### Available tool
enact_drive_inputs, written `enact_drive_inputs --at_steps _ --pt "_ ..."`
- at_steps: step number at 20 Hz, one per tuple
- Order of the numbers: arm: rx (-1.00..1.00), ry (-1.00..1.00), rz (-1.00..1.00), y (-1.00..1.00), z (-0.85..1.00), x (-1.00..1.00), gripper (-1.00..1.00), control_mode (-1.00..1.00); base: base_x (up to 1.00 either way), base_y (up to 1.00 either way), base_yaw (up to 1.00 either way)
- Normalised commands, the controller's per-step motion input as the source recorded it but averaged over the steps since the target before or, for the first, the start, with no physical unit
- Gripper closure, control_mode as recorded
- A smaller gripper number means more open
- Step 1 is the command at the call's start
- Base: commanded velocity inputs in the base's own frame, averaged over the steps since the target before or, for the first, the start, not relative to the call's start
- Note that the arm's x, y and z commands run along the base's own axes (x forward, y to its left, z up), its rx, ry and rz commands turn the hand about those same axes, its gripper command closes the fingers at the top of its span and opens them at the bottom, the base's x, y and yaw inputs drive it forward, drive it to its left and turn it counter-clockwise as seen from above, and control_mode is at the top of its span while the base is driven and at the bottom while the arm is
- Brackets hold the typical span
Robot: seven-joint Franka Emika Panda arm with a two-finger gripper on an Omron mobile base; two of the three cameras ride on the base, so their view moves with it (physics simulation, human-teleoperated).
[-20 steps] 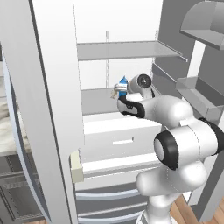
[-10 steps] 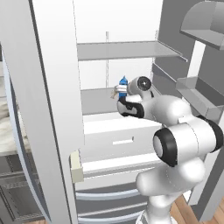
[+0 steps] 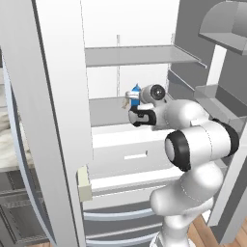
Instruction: Take out the milk from the fridge and place it on the tray on the counter. Then take the sugar cube near the tray and place it in the tray.
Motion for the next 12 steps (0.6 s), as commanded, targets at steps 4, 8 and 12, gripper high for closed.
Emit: enact_drive_inputs --at_steps 4,8,12 --pt "0.0 -0.06 0.0 0.0 -0.04 0.36 -1.0 -1.0 0.0 0.0 0.0" --pt "0.0 -0.07 0.0 0.0 -0.06 0.22 -1.0 -1.0 0.0 0.0 0.0" --pt "0.0 -0.07 0.0 0.0 -0.05 0.19 -1.0 -1.0 0.0 0.0 0.0"
